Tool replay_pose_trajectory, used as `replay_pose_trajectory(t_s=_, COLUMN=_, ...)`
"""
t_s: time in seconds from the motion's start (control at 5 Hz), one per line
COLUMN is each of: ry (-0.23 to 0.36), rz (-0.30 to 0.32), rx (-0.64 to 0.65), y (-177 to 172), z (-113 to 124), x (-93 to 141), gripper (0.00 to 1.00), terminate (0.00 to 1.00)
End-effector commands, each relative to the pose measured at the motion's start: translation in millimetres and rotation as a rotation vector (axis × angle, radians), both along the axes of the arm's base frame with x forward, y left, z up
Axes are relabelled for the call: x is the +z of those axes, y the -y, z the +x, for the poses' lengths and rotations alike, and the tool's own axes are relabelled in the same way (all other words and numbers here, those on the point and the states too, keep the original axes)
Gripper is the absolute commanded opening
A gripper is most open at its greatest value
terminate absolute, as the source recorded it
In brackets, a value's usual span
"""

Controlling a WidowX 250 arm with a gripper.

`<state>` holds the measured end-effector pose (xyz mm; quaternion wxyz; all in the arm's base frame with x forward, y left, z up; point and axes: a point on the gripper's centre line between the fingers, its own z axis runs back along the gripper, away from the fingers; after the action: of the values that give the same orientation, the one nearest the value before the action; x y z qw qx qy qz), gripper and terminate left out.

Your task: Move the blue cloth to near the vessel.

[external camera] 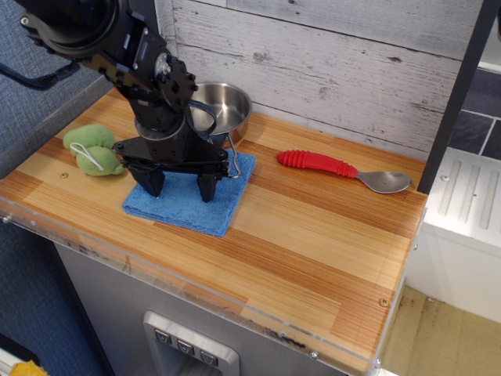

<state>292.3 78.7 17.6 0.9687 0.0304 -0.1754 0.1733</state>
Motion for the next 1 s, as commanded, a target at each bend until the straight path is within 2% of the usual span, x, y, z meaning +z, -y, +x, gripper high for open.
replay_pose_trajectory(t_s=0.0, ry=0.086, rz=0.018, rx=-0.008, y=0, z=-1, x=33, gripper=1.0, terminate=0.0)
replay_pose_trajectory(t_s=0.2, ry=0.135, rz=0.031, rx=-0.036, y=6, z=0, x=54, gripper=1.0, terminate=0.0)
replay_pose_trajectory(t_s=0.4, ry=0.205, rz=0.056, rx=-0.059, y=12, z=-3, x=86, gripper=1.0, terminate=0.0)
replay_pose_trajectory(t_s=0.6, ry=0.293, rz=0.108, rx=-0.122, y=18, z=-7, x=120, gripper=1.0, terminate=0.0)
replay_pose_trajectory(t_s=0.8, ry=0.293, rz=0.108, rx=-0.122, y=18, z=-7, x=120, gripper=1.0, terminate=0.0)
